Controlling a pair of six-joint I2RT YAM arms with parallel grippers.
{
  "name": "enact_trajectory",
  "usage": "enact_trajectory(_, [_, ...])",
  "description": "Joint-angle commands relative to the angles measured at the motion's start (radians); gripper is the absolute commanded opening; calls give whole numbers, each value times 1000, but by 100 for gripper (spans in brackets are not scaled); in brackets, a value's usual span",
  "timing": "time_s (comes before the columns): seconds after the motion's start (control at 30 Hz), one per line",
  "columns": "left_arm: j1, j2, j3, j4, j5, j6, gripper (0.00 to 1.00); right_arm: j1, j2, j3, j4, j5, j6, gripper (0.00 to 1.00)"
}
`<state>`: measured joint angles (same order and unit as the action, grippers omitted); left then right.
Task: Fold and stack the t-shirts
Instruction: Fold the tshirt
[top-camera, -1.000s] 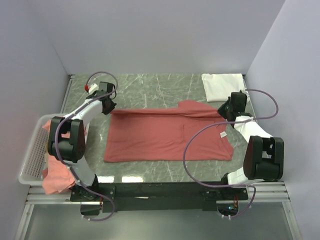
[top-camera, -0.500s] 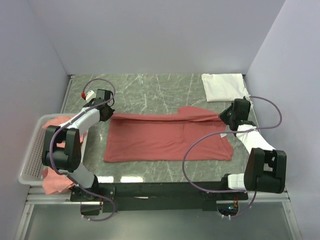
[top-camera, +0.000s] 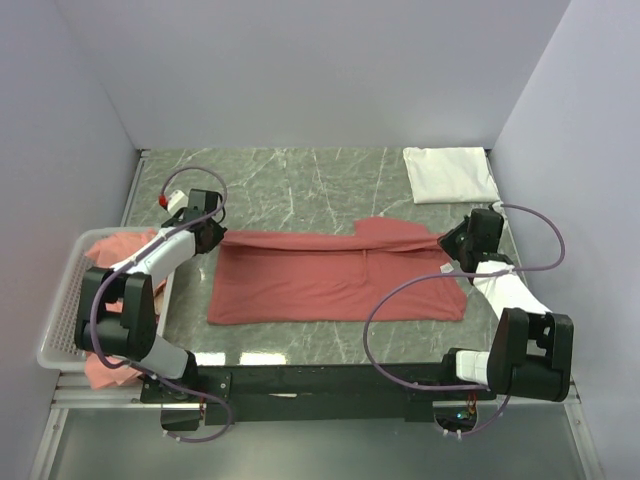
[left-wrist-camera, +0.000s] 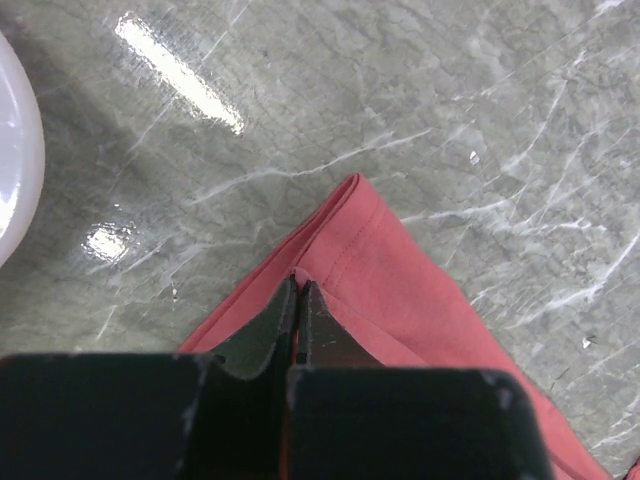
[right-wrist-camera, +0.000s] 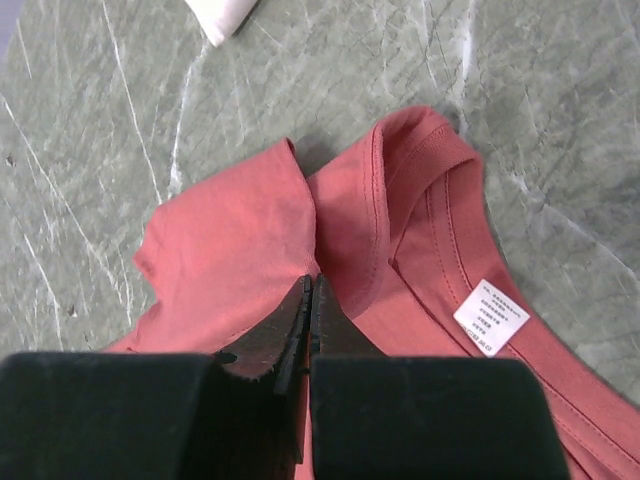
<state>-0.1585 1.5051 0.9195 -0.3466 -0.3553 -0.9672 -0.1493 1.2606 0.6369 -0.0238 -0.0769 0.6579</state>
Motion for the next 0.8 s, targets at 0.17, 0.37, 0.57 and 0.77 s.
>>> enact_trajectory(0.17, [2, -66, -30, 32, -5, -16, 1, -19, -69, -40, 50, -9, 6, 0])
enact_trajectory(0.37, [4, -78, -50, 35, -4, -18, 1, -39, -92, -77, 65, -37, 12, 0])
enact_trajectory(0.57, [4, -94, -77, 41, -1, -22, 1, -67, -104, -114, 74, -80, 25, 0])
enact_trajectory(0.77, [4, -124, -123, 64, 15, -28, 10, -85, -96, -161, 102, -150, 66, 14])
